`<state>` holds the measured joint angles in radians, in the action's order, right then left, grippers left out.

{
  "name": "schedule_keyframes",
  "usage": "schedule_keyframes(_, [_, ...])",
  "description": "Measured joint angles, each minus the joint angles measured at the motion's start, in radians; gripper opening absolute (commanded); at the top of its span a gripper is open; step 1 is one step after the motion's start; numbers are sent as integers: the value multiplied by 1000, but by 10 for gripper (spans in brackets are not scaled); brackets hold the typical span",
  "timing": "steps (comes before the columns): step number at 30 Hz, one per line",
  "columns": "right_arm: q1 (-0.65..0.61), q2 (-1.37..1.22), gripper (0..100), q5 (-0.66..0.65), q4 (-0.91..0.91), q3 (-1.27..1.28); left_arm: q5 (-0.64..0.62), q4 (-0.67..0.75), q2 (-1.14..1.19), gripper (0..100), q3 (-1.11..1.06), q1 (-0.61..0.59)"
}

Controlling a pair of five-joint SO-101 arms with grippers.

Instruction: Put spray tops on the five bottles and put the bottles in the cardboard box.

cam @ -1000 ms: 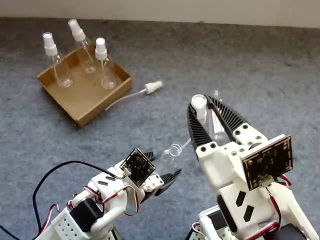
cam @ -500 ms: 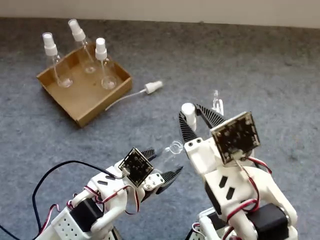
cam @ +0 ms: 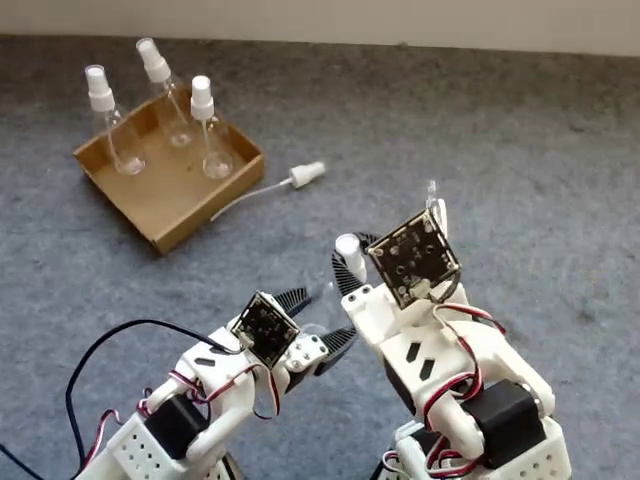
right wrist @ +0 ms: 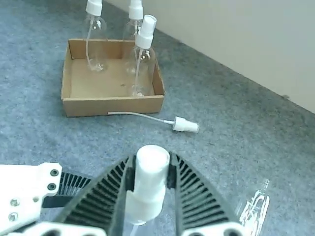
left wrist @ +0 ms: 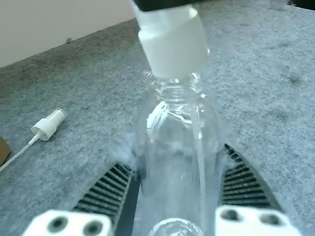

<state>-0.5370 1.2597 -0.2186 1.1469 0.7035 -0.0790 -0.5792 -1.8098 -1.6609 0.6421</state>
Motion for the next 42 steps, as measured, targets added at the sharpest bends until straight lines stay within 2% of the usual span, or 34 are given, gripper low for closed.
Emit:
schedule_keyframes(4, [-8,9,7,0,-2,0,0,55,0,85,-3,-49])
schedule_keyframes(13, [-11,9,12,0,14,-2,0,61,2,85,-3,-60])
schedule_keyframes(18, [-9,9,122,0,28,-2,0,61,2,85,-3,-60])
schedule_keyframes(20, [5,9,156,-2,32,-2,0,61,2,85,-3,-60])
schedule_keyframes(28, [135,-2,159,-3,44,0,0,74,0,85,-3,-64])
schedule_keyframes(36, [150,0,159,-3,44,0,0,74,0,85,-3,-68])
schedule_keyframes(42, [150,14,159,-3,37,77,0,74,0,88,29,-216])
